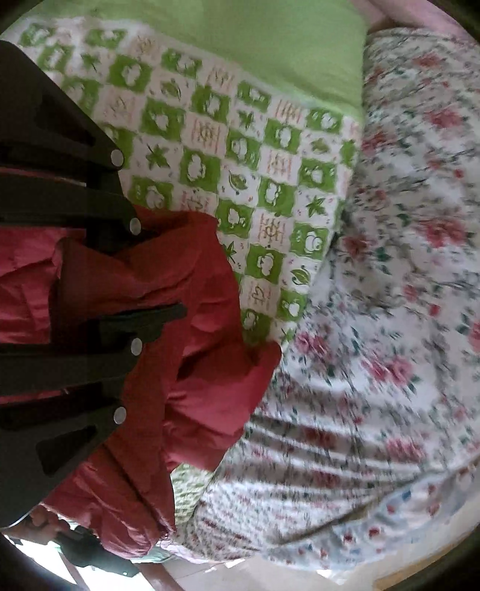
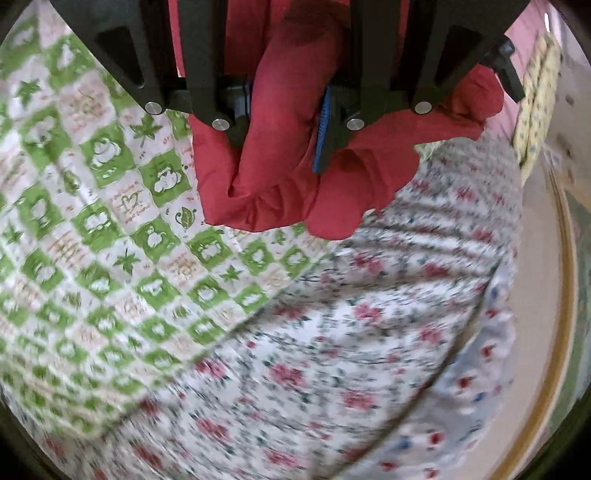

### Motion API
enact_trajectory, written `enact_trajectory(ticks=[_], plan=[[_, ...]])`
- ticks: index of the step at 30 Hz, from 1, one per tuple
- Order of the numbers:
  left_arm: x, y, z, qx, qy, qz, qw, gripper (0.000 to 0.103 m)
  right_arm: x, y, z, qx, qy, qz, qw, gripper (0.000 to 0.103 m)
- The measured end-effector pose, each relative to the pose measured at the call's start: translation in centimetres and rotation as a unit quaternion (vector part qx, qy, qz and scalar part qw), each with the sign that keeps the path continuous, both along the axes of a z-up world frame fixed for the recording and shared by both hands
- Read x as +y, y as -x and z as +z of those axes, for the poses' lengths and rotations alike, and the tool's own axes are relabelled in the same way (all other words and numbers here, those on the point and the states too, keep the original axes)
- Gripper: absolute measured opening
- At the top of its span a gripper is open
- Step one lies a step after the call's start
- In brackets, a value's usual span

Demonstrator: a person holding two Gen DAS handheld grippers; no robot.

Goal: Fold large clothes
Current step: 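Lift the hem with both grippers and fold it toward the collar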

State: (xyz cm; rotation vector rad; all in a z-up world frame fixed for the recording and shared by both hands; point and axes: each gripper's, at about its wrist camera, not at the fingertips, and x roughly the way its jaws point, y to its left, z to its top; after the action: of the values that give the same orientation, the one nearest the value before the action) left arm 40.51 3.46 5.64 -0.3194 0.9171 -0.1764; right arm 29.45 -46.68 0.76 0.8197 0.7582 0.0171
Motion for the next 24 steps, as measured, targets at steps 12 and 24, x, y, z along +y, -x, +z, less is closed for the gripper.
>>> enact_trajectory(ticks=[12,24], plan=[[-1.2,-4.1,-3.3,0.007,0.002,0.011,0.9999,0.021,0.0,-3.1,-2.4,-0.008,0.04,-0.03,0.999,0.027],[0.8,-1.2,0.0,-0.024,0.043,-0.003,0.9988,0.044,-0.5,-4.1,-3.7,-0.007,0.047,-0.073,0.996,0.032]])
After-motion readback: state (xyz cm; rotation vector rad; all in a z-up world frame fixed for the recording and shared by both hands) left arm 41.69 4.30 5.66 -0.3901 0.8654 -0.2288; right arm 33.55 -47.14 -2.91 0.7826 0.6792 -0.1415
